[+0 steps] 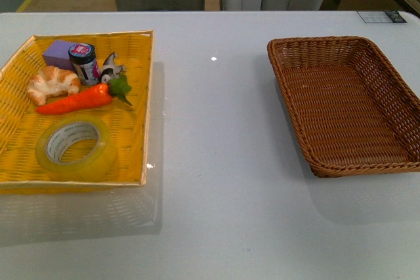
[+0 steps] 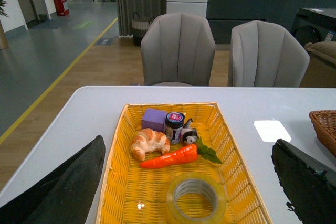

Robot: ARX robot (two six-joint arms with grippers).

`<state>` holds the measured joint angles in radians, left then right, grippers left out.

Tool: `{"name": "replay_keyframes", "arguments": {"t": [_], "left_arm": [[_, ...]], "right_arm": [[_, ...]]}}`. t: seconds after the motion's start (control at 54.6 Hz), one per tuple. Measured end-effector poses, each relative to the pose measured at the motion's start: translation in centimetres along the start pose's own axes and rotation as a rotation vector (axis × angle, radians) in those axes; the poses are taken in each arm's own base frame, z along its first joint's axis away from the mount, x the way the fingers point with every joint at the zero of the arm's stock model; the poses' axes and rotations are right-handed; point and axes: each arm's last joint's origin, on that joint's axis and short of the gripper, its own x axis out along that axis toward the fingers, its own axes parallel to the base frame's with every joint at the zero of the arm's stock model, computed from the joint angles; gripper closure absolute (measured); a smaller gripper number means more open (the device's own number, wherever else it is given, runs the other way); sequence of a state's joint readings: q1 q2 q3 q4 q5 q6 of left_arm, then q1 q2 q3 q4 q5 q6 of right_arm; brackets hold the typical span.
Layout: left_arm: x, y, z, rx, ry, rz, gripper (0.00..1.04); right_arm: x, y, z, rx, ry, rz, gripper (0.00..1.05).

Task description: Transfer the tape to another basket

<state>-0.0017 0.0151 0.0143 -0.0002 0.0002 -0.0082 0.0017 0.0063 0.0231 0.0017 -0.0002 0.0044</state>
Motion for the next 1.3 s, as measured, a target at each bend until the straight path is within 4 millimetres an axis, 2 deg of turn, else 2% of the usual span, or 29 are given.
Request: {"name": "replay_keyframes", "arguments": {"t": [0.641, 0.678, 0.751, 0.824, 0.934, 1.008, 1.173, 1.227, 1.301], "left_arm": [[0.0, 0.0, 0.0, 0.000, 0.000, 0.000, 0.09], [0.0, 0.0, 0.0, -0.037, 0.080, -0.015, 0.09], [0.5, 0.0, 0.6, -0.184, 0.381, -0.026, 0.09], [2.2, 0.1, 1.9, -0.295, 0.504, -0.002, 0.09], [5.8, 0.6, 3.5, -0.346, 0.496, 0.015, 0.09], [8.6, 1.1, 3.5, -0.355, 0.489, 0.030, 0.09], [14.9, 1.9, 1.1, -0.329, 0.516, 0.071, 0.09], [17.0, 2.2, -0.8, -0.311, 0.558, 0.096, 0.09], [18.7, 2.6, -3.0, -0.315, 0.613, 0.105, 0.09]], "right_arm": [[0.0, 0.0, 0.0, 0.000, 0.000, 0.000, 0.09], [0.0, 0.0, 0.0, 0.000, 0.000, 0.000, 0.09], [0.0, 0.0, 0.0, 0.000, 0.000, 0.000, 0.09], [0.0, 0.0, 0.0, 0.000, -0.001, 0.000, 0.09], [0.0, 0.0, 0.0, 0.000, 0.000, 0.000, 0.09], [0.0, 0.0, 0.0, 0.000, 0.000, 0.000, 0.09], [0.0, 0.0, 0.0, 0.000, 0.000, 0.000, 0.09], [0.0, 0.0, 0.0, 0.000, 0.000, 0.000, 0.09], [0.0, 0.0, 0.0, 0.000, 0.000, 0.000, 0.09]]}}
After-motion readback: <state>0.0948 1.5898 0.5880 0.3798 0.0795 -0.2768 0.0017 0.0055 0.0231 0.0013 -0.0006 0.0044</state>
